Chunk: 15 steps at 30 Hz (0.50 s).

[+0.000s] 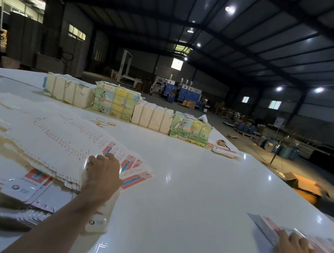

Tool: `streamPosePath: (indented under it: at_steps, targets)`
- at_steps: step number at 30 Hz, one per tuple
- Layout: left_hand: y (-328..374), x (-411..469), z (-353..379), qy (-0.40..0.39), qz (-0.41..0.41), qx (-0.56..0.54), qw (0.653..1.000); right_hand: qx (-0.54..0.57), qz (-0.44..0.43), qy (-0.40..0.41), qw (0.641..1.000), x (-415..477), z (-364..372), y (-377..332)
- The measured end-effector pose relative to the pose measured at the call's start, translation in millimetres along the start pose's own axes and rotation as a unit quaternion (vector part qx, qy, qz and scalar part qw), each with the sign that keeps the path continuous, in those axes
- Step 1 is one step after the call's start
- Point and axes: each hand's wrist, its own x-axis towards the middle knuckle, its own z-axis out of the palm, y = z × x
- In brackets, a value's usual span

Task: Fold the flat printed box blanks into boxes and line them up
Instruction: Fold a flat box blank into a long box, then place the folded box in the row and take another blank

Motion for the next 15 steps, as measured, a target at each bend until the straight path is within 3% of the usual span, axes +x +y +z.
streamPosePath:
  at_steps: [5, 8, 12, 15]
  targets:
    - [-4, 4, -1, -0.015, -0.011, -0.037, 0.999, -0.03, 0.005, -0.001, 1.0, 4, -20, -14]
    - [1, 3, -6, -0.032, 0.008, -0.14, 0.99, 0.097, -0.036, 0.017, 0.995, 17, -37, -52]
    - [17, 1, -15, -0.081, 0.045, -0.299, 0.95, 0.316, -0.14, 0.071, 0.936, 29, -62, -125]
    - [33, -10, -14, -0.155, 0.072, -0.441, 0.881, 0.43, -0.189, 0.046, 0.881, 35, -79, -183]
